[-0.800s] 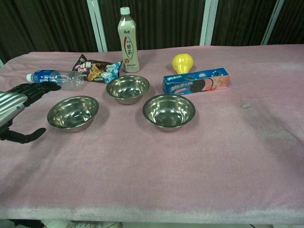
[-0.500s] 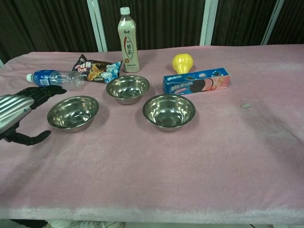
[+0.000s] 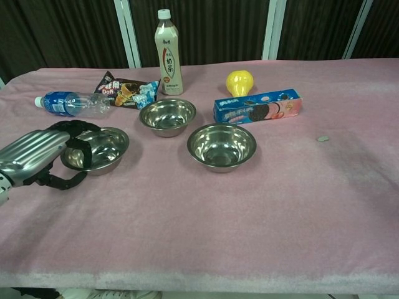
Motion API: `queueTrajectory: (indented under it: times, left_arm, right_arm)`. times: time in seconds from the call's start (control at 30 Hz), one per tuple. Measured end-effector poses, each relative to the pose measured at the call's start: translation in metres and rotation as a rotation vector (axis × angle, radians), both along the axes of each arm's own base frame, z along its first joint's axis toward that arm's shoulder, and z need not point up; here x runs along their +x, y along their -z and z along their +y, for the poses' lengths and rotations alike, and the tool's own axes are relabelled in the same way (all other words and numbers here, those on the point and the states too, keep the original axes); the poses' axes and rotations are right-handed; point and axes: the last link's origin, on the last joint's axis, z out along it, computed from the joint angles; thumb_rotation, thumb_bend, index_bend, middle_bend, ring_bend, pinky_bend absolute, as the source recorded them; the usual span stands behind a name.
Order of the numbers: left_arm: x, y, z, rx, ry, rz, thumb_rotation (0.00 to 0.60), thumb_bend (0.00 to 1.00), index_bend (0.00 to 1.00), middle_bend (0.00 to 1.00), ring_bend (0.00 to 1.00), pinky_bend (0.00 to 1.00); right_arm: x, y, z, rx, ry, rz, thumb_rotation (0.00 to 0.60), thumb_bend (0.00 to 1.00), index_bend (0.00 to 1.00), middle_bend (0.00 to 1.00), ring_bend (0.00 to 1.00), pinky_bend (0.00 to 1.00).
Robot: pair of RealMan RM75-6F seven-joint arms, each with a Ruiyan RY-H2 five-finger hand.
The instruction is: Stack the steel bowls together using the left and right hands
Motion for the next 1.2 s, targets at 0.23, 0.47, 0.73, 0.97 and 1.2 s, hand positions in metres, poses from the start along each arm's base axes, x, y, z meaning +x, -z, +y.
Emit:
queueTrajectory:
  times: [0.23, 0.47, 0.73, 0.97, 1.2]
  left_arm:
    - [0.013, -0.004, 0.012, 0.077, 0.047, -0.101, 0.600, 0.44, 0.63, 0.12, 0.00, 0.04]
    - [0.035, -0.017, 0.029, 0.156, 0.117, -0.154, 0.600, 0.42, 0.64, 0.13, 0.00, 0.04]
    - [0.067, -0.008, 0.067, 0.113, 0.112, -0.128, 0.600, 0.42, 0.63, 0.14, 0.00, 0.04]
    - [0.083, 0.017, 0.094, 0.062, 0.055, -0.107, 0.600, 0.42, 0.55, 0.14, 0.00, 0.04]
    - [0.087, 0.039, 0.096, 0.011, 0.020, -0.079, 0.600, 0.41, 0.00, 0.05, 0.00, 0.03]
  right_arm:
    - [-0.001, -0.004, 0.003, -0.006, 0.006, -0.007, 0.600, 0.26, 0.01, 0.00, 0.00, 0.00]
    - [-0.001, -0.010, 0.005, -0.017, 0.016, -0.065, 0.600, 0.26, 0.00, 0.00, 0.00, 0.00]
    - [-0.004, -0.028, 0.014, -0.084, -0.002, -0.089, 0.600, 0.25, 0.00, 0.00, 0.00, 0.00]
    - [-0.009, -0.039, 0.017, -0.106, 0.008, -0.109, 0.600, 0.25, 0.00, 0.00, 0.00, 0.00]
    - [-0.010, -0.041, 0.018, -0.110, 0.011, -0.114, 0.600, 0.25, 0.00, 0.00, 0.00, 0.00]
